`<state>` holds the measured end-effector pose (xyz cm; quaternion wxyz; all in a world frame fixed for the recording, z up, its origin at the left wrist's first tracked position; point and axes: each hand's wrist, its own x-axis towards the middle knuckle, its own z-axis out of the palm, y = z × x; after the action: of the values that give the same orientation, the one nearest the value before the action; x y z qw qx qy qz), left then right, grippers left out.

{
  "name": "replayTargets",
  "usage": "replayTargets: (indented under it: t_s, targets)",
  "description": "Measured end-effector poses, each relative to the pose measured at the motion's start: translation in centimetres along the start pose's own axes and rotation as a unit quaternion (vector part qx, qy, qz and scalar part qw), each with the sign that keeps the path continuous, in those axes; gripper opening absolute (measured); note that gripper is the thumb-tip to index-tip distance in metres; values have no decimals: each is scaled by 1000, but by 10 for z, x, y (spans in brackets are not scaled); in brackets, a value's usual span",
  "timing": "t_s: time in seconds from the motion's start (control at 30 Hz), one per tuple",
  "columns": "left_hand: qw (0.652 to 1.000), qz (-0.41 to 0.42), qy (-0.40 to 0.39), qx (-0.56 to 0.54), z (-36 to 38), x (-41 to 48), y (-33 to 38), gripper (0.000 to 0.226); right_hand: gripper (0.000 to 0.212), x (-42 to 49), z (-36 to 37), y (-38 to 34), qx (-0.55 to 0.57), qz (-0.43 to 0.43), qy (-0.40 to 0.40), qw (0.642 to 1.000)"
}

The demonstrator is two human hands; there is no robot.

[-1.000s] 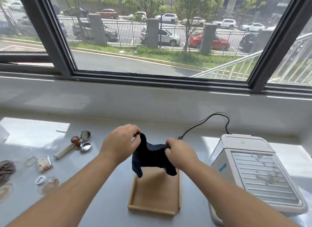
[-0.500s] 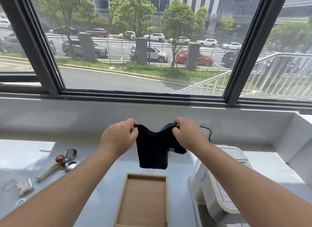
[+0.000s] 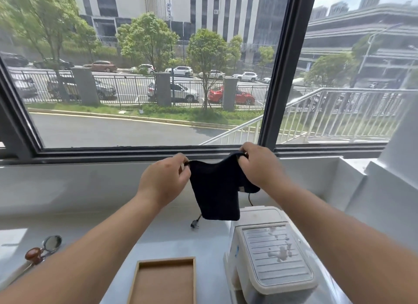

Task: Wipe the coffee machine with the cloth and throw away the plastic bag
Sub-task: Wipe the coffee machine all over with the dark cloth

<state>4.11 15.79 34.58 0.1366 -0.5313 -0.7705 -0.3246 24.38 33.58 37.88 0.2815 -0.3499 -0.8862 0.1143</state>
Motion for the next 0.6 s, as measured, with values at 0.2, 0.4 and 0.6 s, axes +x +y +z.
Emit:
replayTargets:
  t_s: [0.2, 0.4, 0.6]
  targets:
    - [995, 87, 41, 11, 28, 14, 37, 9, 12, -5, -30, 35, -11, 30, 29, 999]
    - [993, 113, 13, 19, 65, 12, 64, 13, 12, -18, -40, 72, -12, 61, 20, 998]
    - [993, 99, -53, 23, 99, 3, 86, 15, 10, -29, -37, 107, -31, 84, 12, 996]
